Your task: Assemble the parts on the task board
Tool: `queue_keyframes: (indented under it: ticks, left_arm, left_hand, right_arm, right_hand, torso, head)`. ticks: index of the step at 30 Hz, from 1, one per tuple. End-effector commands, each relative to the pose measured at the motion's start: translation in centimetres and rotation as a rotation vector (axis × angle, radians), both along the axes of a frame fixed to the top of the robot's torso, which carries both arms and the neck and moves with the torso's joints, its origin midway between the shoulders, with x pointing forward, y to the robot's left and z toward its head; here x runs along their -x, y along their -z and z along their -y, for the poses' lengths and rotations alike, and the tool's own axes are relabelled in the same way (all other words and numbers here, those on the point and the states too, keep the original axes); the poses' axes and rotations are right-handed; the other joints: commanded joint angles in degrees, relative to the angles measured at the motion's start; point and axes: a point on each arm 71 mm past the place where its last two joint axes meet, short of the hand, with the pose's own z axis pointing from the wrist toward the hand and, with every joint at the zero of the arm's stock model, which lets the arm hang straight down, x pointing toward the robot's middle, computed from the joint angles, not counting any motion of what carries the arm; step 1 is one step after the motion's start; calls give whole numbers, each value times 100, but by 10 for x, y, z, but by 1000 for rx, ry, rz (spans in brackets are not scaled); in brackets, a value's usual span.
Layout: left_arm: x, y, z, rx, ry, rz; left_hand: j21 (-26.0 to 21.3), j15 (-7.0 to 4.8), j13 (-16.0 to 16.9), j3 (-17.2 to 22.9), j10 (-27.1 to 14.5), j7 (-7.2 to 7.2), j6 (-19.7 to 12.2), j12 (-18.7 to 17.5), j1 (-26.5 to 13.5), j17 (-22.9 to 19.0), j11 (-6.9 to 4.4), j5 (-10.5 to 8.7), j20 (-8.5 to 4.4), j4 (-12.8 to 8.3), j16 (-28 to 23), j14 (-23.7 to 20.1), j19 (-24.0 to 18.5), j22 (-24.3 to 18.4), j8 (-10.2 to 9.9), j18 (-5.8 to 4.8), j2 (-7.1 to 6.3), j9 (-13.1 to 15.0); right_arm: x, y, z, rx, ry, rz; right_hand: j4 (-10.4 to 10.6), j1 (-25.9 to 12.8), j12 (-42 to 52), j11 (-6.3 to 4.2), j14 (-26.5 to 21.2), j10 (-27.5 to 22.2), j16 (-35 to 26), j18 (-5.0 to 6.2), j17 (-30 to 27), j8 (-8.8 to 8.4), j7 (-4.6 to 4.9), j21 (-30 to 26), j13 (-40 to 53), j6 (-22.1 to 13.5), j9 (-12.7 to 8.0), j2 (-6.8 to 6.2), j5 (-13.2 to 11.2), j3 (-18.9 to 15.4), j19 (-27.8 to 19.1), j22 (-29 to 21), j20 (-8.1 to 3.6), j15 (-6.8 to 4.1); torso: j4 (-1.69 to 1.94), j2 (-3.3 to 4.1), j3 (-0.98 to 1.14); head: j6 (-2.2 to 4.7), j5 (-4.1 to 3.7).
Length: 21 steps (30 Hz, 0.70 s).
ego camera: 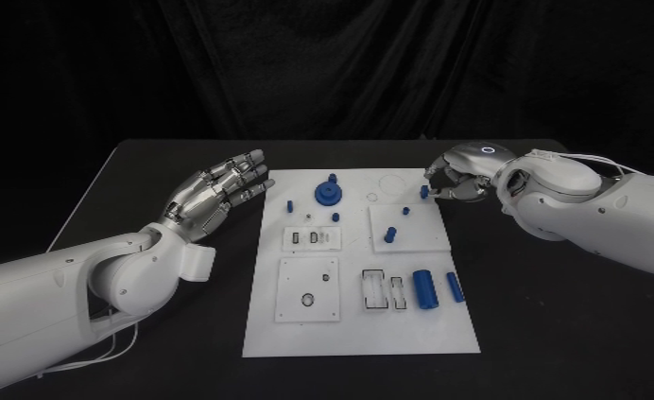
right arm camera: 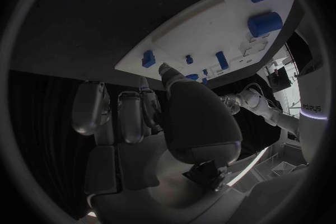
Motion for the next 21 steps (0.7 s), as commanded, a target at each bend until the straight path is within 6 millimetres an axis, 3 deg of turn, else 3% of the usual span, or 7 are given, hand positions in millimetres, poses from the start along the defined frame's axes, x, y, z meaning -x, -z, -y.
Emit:
queue_keyframes:
  ticks: [1, 8, 12, 21]
  left_arm:
    - [1, -1, 2, 18, 15, 4]
    - [1, -1, 3, 20, 18, 4]
    - [0, 0, 3, 20, 19, 3]
    - [0, 1, 2, 20, 20, 0]
  left_hand:
    - [25, 35, 8, 37, -5, 49, 3, 34, -48, 7, 50, -34, 6, 9, 24, 20, 18, 7, 36, -74, 6, 5]
    - [26, 40, 9, 48, -4, 49, 4, 40, -50, 8, 47, -33, 7, 8, 30, 25, 20, 8, 37, -75, 10, 6]
    - [26, 40, 9, 48, -4, 49, 4, 40, -50, 8, 47, -33, 7, 8, 30, 25, 20, 8, 37, -75, 10, 6]
    - [26, 40, 9, 48, -4, 49, 4, 40, -50, 8, 47, -33, 7, 8, 30, 25, 20, 8, 37, -75, 10, 6]
  right_arm:
    - [1, 2, 3, -32, 1, 23]
    - [1, 6, 8, -34, 20, 24]
    - [-2, 8, 10, -27, 30, 20]
    - [-7, 17, 12, -8, 49, -5]
  right_hand:
    - [57, 62, -52, -8, 42, -76, -55, 69, 572, -8, 25, -71, 211, 13, -19, -32, -40, -9, -66, 916, 14, -26]
    - [124, 93, -174, -2, -70, -216, -253, 116, 400, -9, 23, -331, 72, -1, -74, -60, -132, -53, -191, 838, 22, -19]
    - [156, 101, -210, -3, -98, -252, -313, 127, 354, -13, 16, -405, 33, -18, -99, -66, -183, -74, -220, 816, 24, -20]
    - [191, 120, -270, -2, -162, -321, -432, 152, 257, -11, 13, -552, -33, -39, -132, -61, -249, -98, -284, 772, 25, -19]
  torso:
    - [12, 13, 0]
    - [17, 9, 5]
    - [-4, 2, 7]
    - [13, -7, 0]
  head:
    - [-9, -9]
    - [-14, -20]
    - [-33, -22]
    - [-32, -54]
